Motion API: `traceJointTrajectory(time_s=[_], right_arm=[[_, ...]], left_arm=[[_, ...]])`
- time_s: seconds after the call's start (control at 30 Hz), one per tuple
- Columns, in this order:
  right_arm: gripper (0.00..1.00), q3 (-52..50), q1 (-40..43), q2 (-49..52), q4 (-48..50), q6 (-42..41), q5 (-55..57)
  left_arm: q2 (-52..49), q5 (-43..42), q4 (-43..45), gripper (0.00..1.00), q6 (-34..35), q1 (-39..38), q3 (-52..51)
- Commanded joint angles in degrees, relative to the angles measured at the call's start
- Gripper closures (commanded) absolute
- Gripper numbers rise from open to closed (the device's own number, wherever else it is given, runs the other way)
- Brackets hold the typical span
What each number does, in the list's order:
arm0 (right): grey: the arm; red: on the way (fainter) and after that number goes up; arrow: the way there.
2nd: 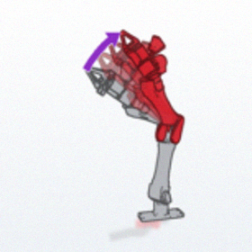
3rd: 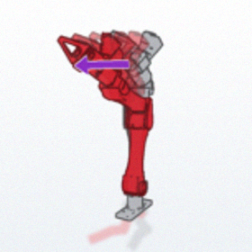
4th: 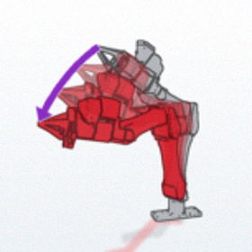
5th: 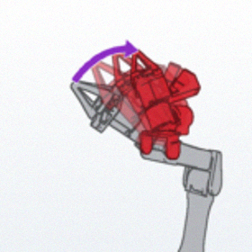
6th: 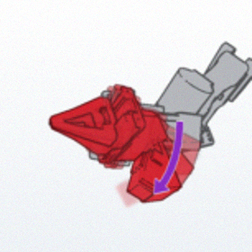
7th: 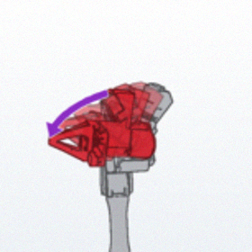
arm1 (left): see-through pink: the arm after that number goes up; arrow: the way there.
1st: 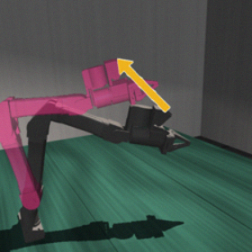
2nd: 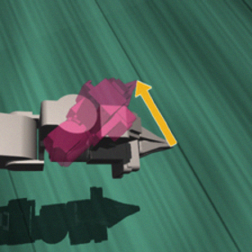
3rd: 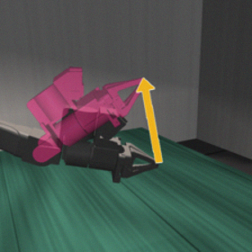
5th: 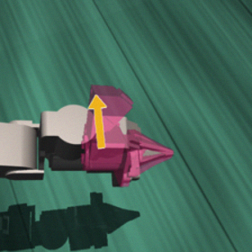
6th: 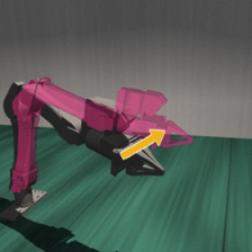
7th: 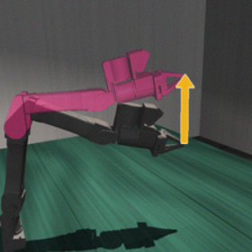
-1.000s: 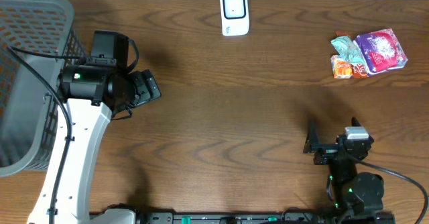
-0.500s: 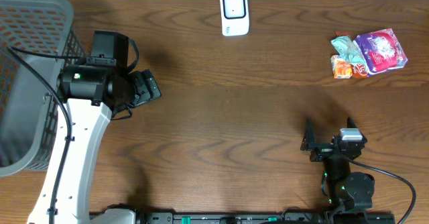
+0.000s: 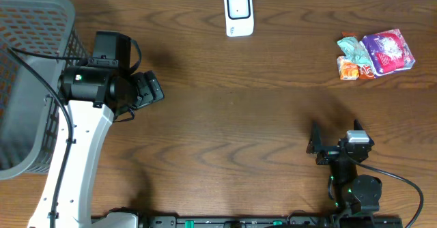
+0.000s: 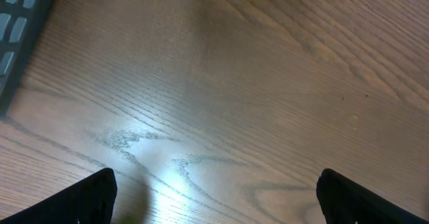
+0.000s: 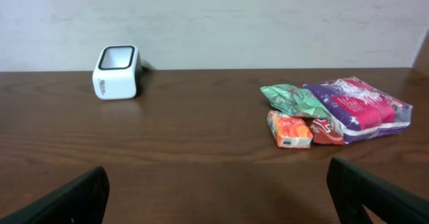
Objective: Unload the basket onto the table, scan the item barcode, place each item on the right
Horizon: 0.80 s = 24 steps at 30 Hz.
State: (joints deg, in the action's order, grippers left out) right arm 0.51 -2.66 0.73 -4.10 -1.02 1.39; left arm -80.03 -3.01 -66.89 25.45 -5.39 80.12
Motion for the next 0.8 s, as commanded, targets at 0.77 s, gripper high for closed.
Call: traceJointTrajectory(time_s=[0.77], right_arm=[[0.01,-0.2,2.08,-0.42,-0.35,-0.59,-0.33]], left_arm=[[0.31,0.7,-0.15,0.05,-0.33,0.2,0.09]])
